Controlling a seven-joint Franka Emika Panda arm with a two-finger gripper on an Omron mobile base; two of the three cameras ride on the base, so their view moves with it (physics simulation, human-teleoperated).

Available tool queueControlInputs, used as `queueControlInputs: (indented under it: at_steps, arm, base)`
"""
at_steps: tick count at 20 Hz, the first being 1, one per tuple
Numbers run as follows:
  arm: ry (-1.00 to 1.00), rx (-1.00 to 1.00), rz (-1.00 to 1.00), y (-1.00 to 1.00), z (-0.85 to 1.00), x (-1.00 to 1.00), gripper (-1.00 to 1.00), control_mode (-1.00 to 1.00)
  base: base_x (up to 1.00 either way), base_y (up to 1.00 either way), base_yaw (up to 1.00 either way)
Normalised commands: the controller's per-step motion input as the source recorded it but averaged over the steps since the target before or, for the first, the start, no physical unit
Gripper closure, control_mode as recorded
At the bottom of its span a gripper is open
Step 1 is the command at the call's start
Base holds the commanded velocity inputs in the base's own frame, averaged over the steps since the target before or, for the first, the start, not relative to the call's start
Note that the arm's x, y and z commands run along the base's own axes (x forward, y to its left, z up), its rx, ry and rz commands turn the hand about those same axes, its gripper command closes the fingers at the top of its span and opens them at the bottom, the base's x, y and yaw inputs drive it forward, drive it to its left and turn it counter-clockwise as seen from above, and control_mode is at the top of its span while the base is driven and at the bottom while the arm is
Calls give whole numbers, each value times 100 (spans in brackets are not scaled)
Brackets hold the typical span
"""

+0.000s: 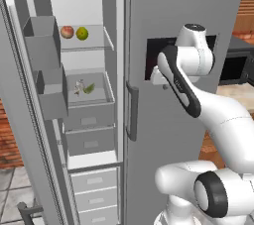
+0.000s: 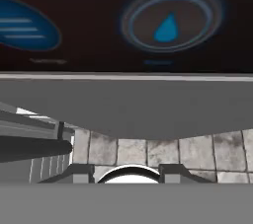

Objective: Take the pear and peach from the highest rack and move them to the second highest rack where the lemon wedge and fish are located, to maximize freezer space. Close the freezer door after rearranging.

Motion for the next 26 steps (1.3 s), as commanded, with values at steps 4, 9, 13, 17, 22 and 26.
queueControlInputs:
  at_steps: [4, 9, 13, 17, 22, 26]
  arm:
    - [-3, 0, 0, 0, 0, -25, -100, -100]
    - [-16, 0, 0, 0, 6, -52, -100, -100]
    - [-18, -1, 0, 0, 16, -56, -100, -100]
    - [-14, -1, 0, 0, 15, -53, -100, -100]
    - [-7, 0, 0, 0, 6, -49, -100, -100]
    - [-2, 0, 0, 3, 0, -44, -100, -100]
  base:
    - [0, 0, 0]
    - [0, 0, 0]
    - [0, 0, 0]
    - [0, 0, 0]
    - [0, 0, 0]
    - [0, 0, 0]
